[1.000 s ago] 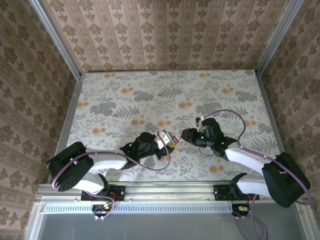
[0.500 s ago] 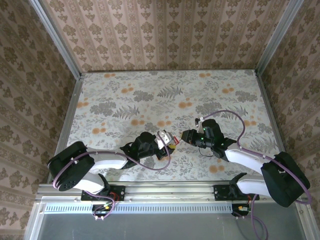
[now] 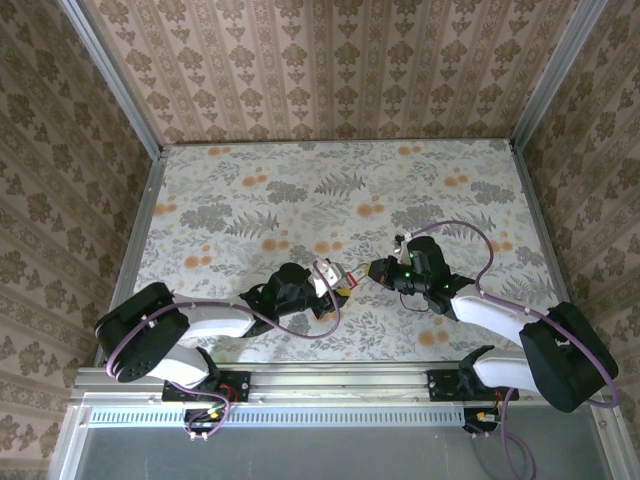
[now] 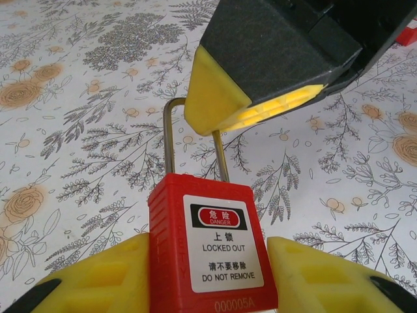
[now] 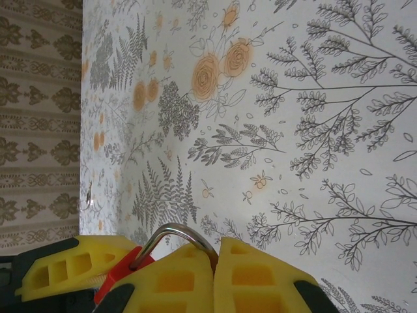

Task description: Unlock with the key

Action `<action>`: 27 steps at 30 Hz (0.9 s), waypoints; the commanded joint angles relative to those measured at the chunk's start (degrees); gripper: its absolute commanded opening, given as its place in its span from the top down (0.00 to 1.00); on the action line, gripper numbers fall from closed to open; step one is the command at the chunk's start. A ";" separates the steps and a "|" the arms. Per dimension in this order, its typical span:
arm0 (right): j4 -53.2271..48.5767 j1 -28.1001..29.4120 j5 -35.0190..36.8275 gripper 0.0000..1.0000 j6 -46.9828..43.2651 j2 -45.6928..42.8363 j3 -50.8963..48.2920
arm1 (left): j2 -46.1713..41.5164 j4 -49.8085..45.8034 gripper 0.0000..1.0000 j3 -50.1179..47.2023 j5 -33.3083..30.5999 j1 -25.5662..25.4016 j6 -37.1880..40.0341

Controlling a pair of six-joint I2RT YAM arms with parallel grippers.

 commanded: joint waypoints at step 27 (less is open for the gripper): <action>-9.07 -2.97 0.65 1.00 0.39 -4.41 3.49 | -0.76 9.97 0.36 -3.43 -2.98 -0.14 -2.17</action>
